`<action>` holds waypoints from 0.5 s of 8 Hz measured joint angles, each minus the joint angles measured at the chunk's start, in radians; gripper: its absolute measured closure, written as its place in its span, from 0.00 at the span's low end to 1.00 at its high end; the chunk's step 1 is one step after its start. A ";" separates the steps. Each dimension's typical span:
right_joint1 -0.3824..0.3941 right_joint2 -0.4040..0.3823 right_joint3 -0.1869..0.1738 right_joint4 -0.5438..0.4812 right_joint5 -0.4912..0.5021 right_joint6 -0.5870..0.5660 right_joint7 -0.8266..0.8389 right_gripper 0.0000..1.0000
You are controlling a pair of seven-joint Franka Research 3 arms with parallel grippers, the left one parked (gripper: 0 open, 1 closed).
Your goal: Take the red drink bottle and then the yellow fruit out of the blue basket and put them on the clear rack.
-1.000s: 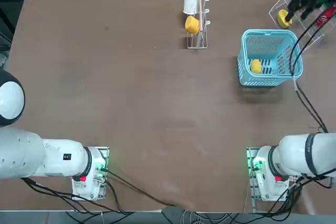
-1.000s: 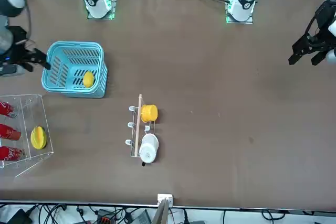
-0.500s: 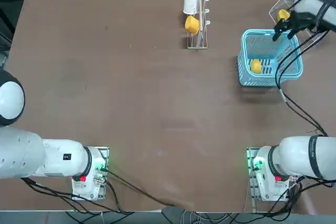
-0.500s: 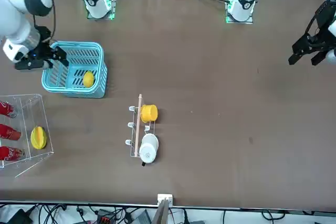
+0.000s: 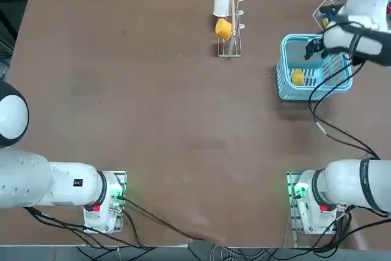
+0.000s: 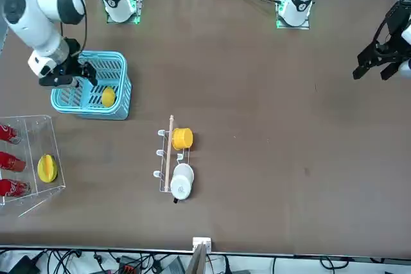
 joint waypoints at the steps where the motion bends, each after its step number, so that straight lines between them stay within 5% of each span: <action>1: 0.000 0.001 0.003 -0.043 0.000 0.063 0.007 0.00; 4: 0.008 0.023 0.010 -0.079 0.000 0.146 0.022 0.00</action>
